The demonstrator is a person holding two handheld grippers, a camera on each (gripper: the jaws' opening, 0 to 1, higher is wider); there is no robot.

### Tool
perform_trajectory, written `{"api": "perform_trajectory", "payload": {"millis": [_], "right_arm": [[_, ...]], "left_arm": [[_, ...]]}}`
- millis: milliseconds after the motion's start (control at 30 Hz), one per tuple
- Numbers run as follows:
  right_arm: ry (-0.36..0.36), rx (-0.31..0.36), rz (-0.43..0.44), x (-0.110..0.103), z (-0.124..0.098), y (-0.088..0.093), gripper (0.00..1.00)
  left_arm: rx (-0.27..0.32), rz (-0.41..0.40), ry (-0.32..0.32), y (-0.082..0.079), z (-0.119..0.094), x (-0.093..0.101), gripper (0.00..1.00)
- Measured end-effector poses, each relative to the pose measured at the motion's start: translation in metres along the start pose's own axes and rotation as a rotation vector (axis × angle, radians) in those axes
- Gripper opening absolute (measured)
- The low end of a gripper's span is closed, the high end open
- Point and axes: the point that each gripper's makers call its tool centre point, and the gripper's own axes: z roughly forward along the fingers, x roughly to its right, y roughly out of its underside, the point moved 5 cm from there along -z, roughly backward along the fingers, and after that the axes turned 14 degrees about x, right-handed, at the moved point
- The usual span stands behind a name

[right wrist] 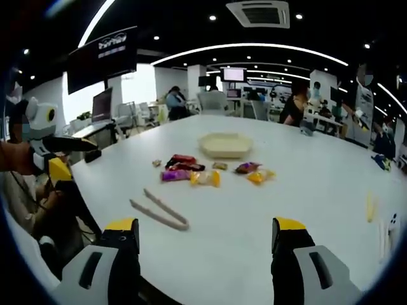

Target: Place the target food into the container with the food tongs after gripping and lifting it, then release it inside without dropping or visibly crushing the food.

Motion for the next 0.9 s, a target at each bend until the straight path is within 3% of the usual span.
{"api": "perform_trajectory", "payload": {"millis": [233,367,733,900], "right_arm": [[0.034,-0.013,0.015,0.002,0.014,-0.005,0.87],[0.057,-0.035,0.015,-0.001,0.019,-0.013,0.87],[0.113,-0.028,-0.04,0.008,0.024,-0.023,0.89],[0.133,-0.026,-0.038,0.014,0.022,-0.027,0.89]], "left_arm": [[0.005,0.075,0.101,-0.013,0.022,-0.009,0.99],[-0.025,0.12,0.165,-0.012,0.035,-0.016,0.99],[0.012,0.094,0.237,-0.006,0.044,-0.03,0.99],[-0.015,0.084,0.252,0.0,0.046,-0.036,0.98]]}}
